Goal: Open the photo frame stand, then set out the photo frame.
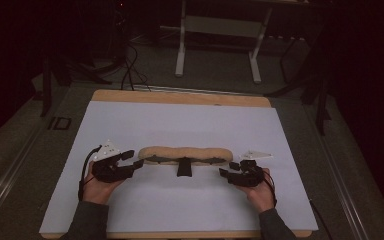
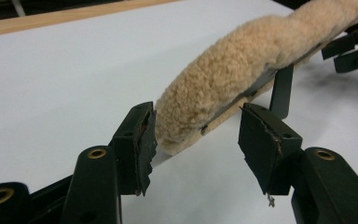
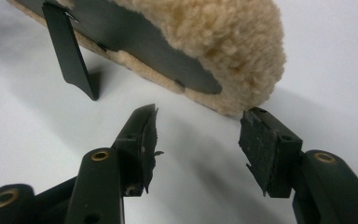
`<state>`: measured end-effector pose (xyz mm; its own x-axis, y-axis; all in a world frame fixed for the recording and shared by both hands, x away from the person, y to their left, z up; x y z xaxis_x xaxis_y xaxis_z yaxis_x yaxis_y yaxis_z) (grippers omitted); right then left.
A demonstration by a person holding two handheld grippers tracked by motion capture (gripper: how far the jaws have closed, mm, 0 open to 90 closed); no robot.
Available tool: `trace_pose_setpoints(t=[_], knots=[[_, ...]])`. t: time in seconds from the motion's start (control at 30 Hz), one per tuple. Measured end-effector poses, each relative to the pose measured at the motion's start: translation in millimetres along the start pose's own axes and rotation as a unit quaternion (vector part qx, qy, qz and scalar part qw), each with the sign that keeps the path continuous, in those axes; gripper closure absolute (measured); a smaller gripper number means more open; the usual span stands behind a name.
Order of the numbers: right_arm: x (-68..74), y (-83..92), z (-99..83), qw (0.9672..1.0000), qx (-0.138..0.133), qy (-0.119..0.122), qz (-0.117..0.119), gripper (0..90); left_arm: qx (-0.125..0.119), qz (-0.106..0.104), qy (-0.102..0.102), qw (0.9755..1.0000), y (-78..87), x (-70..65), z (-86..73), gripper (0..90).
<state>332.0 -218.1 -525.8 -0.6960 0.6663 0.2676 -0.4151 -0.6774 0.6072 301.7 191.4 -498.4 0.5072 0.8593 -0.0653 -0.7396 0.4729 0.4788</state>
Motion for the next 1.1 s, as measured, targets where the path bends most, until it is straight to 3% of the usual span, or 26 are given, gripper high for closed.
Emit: trace_pose_setpoints(t=[0.13,0.37,0.63,0.9,1.1], knots=[[3.6,-0.8,0.6,0.9999,0.007,0.005,0.008,47.4,-0.027,0.008,0.005,0.9996,8.1,-2.6,6.7,46.6],[10.4,-2.1,2.8,0.9998,0.009,0.016,0.006,49.4,-0.035,0.018,0.006,0.9992,12.2,-4.3,11.4,44.8],[16.0,-2.9,5.0,0.9996,0.007,0.025,0.008,49.8,-0.059,0.031,0.003,0.9978,12.6,-6.1,14.0,53.2],[20.4,-1.7,7.2,0.9995,0.0,0.017,0.026,49.7,-0.032,0.062,0.024,0.9973,-2.8,6.0,7.5,60.1],[21.3,-3.9,6.1,0.9997,0.008,0.021,0.009,50.4,-0.021,0.068,0.024,0.9972,-9.1,9.0,5.0,65.9]])
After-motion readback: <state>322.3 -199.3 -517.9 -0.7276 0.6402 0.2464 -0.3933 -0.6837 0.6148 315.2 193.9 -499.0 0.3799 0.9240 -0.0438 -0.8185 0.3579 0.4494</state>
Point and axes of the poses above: each handheld gripper's, and its own axes: y roughly backward along the jaws, z roughly out of its top, x roughly to its left, the point moved 2 cm from there along -y, roughly forward along the jaws, and after that the axes turned 9 degrees about z, right-handed, at the moved point
